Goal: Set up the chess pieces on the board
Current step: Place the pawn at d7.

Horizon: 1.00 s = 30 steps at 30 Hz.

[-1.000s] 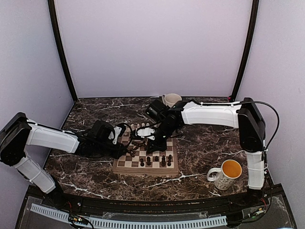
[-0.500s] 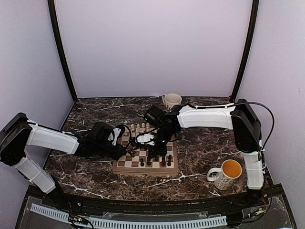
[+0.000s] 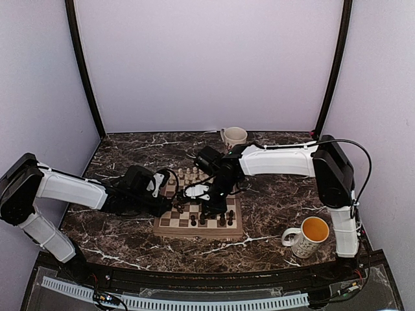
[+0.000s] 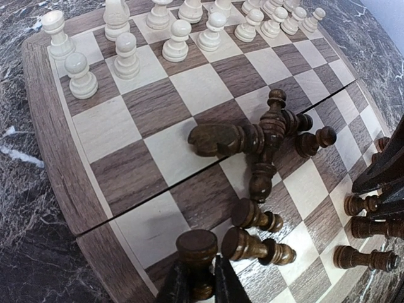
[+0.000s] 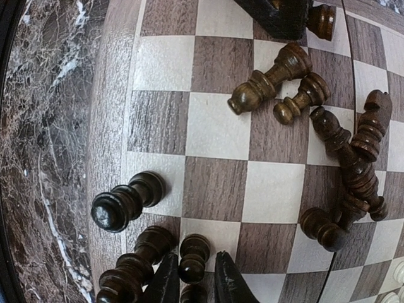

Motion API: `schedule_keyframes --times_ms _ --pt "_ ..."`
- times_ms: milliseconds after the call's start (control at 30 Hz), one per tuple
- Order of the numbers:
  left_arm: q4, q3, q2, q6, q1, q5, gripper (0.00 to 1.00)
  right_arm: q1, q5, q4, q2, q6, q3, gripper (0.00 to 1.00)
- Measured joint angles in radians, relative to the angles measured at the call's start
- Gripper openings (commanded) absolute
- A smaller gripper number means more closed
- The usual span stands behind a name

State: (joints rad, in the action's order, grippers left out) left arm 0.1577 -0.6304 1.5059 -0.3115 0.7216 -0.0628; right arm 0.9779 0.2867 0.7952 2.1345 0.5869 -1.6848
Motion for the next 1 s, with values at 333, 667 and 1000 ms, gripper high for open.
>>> schedule_keyframes --times_ms 333,667,1000 --pt "0.003 0.007 -0.007 0.0 0.0 -0.004 0.08 -0.001 -0.011 0.028 0.0 -0.01 -0.024 0.3" --pt "0.001 0.026 -0.148 0.0 0.0 -0.034 0.08 -0.098 0.096 0.087 -0.007 -0.043 -0.133 0.33" --pt "-0.186 -0.133 -0.158 0.0 -0.041 -0.142 0.08 -0.227 0.204 0.142 -0.081 0.015 -0.224 0.36"
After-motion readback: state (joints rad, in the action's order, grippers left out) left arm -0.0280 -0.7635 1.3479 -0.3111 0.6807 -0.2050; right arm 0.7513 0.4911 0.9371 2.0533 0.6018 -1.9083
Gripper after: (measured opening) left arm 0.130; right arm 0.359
